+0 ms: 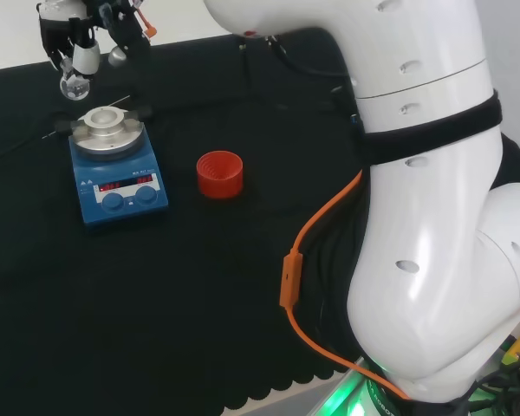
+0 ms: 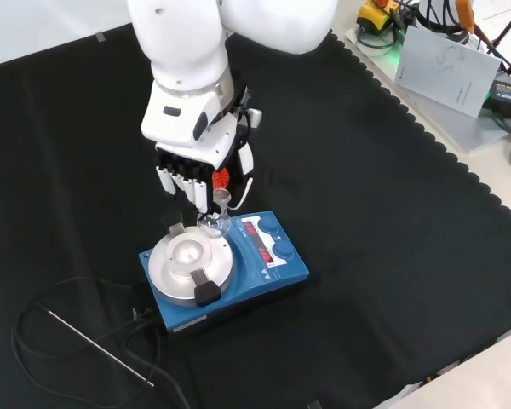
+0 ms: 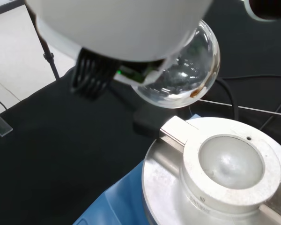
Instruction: Place the round-bottom flask on the heater.
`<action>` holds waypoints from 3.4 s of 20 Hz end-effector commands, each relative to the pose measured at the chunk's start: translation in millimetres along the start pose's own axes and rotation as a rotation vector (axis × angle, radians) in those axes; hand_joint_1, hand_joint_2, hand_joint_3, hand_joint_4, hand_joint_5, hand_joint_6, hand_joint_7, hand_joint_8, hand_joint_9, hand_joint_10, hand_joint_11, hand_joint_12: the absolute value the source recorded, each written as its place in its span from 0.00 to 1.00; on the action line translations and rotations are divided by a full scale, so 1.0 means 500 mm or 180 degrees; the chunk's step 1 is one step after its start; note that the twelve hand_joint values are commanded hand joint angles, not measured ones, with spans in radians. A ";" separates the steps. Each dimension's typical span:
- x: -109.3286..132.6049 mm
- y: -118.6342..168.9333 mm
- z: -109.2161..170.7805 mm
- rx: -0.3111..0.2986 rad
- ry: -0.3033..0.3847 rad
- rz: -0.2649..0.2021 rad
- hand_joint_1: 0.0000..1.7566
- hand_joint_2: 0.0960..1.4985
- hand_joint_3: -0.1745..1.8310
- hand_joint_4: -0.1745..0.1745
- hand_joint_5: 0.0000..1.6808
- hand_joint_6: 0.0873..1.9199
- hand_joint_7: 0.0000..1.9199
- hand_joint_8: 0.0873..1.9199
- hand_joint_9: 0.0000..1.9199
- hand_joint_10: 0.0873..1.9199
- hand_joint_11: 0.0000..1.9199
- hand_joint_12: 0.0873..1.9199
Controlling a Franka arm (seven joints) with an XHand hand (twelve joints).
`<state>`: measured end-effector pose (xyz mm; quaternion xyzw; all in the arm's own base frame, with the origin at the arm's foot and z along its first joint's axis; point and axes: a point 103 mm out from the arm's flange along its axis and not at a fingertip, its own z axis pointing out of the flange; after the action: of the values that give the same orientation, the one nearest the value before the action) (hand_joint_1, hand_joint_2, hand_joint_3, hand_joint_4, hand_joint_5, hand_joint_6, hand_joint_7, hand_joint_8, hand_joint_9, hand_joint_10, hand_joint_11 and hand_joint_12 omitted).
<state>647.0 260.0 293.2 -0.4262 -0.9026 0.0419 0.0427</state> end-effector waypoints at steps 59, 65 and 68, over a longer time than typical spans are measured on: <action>-0.131 0.019 0.120 -0.0029 -0.0009 0.0175 0.76 0.22 0.62 0.00 0.74 0.36 0.76 0.38 0.88 0.25 0.75 0.47; -0.125 0.013 0.126 -0.0009 -0.0005 0.0158 0.76 0.22 0.62 0.00 0.74 0.36 0.76 0.38 0.88 0.25 0.75 0.47; -0.115 0.014 0.133 0.0000 -0.0022 0.0158 0.76 0.22 0.62 0.00 0.74 0.36 0.76 0.38 0.88 0.25 0.75 0.47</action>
<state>684.2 213.7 225.5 -0.4491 -0.8914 0.0440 0.0414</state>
